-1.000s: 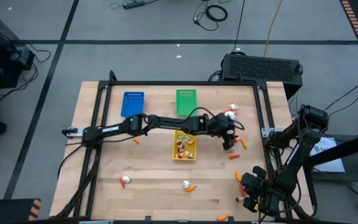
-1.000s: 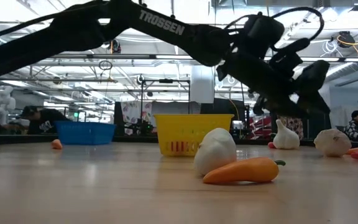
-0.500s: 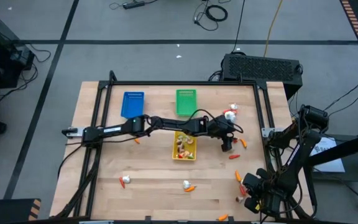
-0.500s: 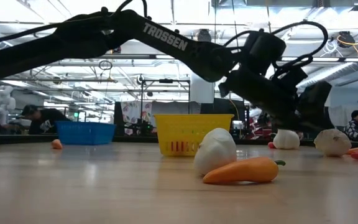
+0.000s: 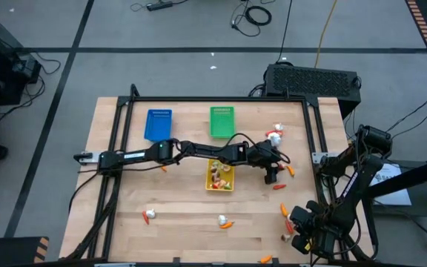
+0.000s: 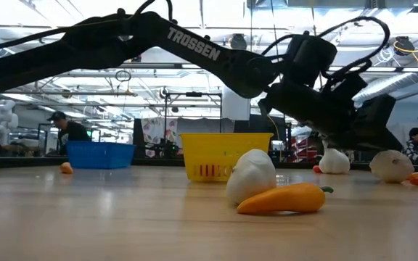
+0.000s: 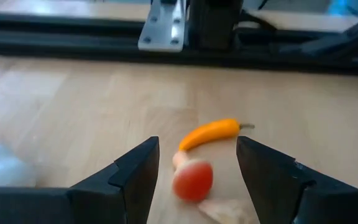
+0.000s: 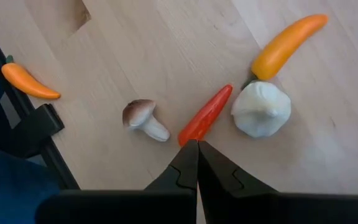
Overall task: Sort produce into baskets
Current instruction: Put the red mushroom into the yellow bin
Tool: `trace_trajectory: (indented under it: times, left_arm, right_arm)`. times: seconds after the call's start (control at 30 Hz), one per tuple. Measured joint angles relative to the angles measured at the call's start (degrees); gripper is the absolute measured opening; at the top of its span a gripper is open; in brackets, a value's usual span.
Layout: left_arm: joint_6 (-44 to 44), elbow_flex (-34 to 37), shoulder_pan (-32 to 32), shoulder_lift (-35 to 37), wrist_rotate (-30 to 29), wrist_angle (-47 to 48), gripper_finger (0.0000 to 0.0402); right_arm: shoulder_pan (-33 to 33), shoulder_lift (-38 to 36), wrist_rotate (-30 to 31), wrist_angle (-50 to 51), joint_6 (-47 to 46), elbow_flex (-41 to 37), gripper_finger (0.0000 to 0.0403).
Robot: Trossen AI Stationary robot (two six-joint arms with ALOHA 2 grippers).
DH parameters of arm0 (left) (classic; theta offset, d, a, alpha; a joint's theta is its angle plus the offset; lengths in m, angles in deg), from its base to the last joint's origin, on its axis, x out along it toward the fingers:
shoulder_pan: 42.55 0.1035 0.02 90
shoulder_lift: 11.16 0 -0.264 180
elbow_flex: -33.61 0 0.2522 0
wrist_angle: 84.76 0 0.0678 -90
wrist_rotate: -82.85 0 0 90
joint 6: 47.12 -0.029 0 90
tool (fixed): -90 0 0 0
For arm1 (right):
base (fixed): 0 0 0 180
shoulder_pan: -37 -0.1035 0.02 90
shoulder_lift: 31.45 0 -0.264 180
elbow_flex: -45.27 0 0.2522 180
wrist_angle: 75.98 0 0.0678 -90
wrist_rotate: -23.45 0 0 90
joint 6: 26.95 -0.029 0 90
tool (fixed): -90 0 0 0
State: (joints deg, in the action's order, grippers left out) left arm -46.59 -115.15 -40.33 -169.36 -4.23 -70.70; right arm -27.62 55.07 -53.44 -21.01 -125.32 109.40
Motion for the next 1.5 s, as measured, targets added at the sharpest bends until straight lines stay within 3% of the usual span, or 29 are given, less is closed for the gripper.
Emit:
trace_trajectory:
  times: [0.87, 1.0, 1.13, 1.33, 1.5]
  left_arm:
    - [-1.25, 0.00, 0.07, -4.13, -0.36, -5.40, 0.0221]
    - [-2.61, 0.00, 0.04, -4.11, -1.25, -5.52, 0.0221]
    - [-2.60, 0.00, 0.10, -4.09, -1.40, -5.40, 0.0221]
    - [-2.55, 0.00, 0.09, -4.07, -1.38, -3.46, 0.0221]
    - [-2.45, 0.00, 0.07, -4.05, -1.47, -3.18, 0.0221]
  right_arm:
    - [0.33, 0.00, 0.42, 1.67, -1.77, 0.00, 0.0000]
    - [1.53, -0.38, 1.21, 6.64, -4.19, 0.00, 0.0000]
    - [2.70, -3.45, 5.71, 13.02, -5.95, 0.02, 0.0000]
    - [7.51, -9.45, 8.08, 32.10, -16.73, 0.04, 0.0000]
    - [16.34, -13.32, 7.99, 39.50, -11.82, 0.03, 0.0000]
